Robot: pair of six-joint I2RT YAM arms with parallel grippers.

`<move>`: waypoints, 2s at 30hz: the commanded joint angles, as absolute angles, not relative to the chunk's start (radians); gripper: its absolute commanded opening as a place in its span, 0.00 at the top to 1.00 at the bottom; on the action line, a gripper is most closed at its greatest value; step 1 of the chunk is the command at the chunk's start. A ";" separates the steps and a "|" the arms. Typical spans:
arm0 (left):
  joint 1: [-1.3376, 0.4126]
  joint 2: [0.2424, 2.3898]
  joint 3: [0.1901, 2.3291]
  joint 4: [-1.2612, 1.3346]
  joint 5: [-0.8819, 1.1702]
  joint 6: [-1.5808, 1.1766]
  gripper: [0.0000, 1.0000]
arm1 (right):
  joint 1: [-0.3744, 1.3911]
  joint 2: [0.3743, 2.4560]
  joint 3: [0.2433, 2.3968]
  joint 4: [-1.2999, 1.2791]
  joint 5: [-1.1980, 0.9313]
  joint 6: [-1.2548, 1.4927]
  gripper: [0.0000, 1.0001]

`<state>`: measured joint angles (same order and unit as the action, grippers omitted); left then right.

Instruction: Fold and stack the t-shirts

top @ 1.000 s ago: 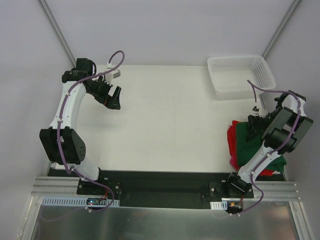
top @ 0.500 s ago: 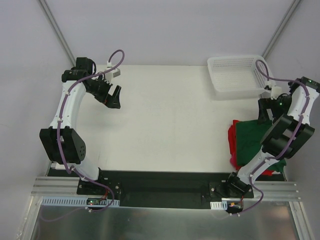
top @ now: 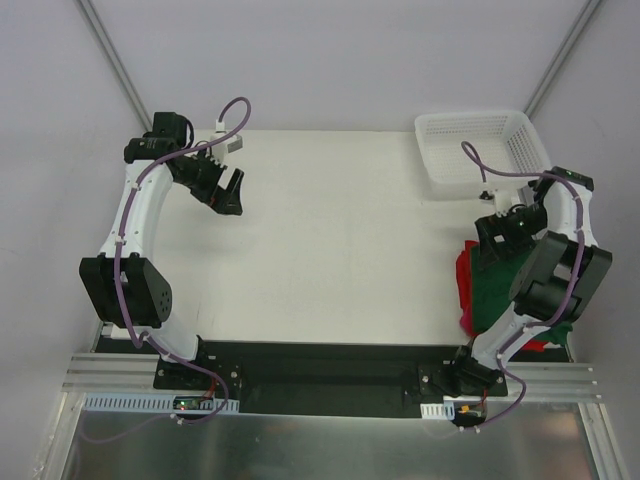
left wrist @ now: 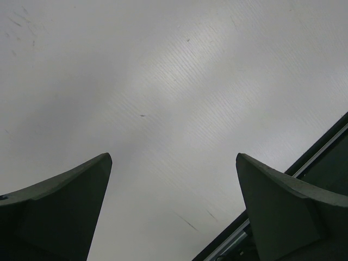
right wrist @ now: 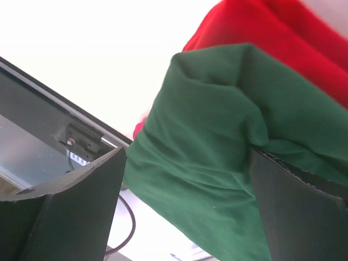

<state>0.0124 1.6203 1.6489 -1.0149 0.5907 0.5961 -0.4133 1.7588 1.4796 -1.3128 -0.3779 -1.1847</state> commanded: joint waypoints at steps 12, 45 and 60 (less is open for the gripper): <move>0.008 1.559 1.608 -1.023 0.583 0.623 0.01 | -0.360 1.496 1.347 -1.178 -0.298 -1.285 0.04; 0.006 1.562 1.608 -1.023 0.581 0.615 0.01 | -0.325 1.393 1.129 -0.752 -0.333 -1.286 0.04; 0.008 1.559 1.592 -1.023 0.555 0.615 0.01 | -0.258 1.500 1.115 -0.646 -0.325 -1.246 0.04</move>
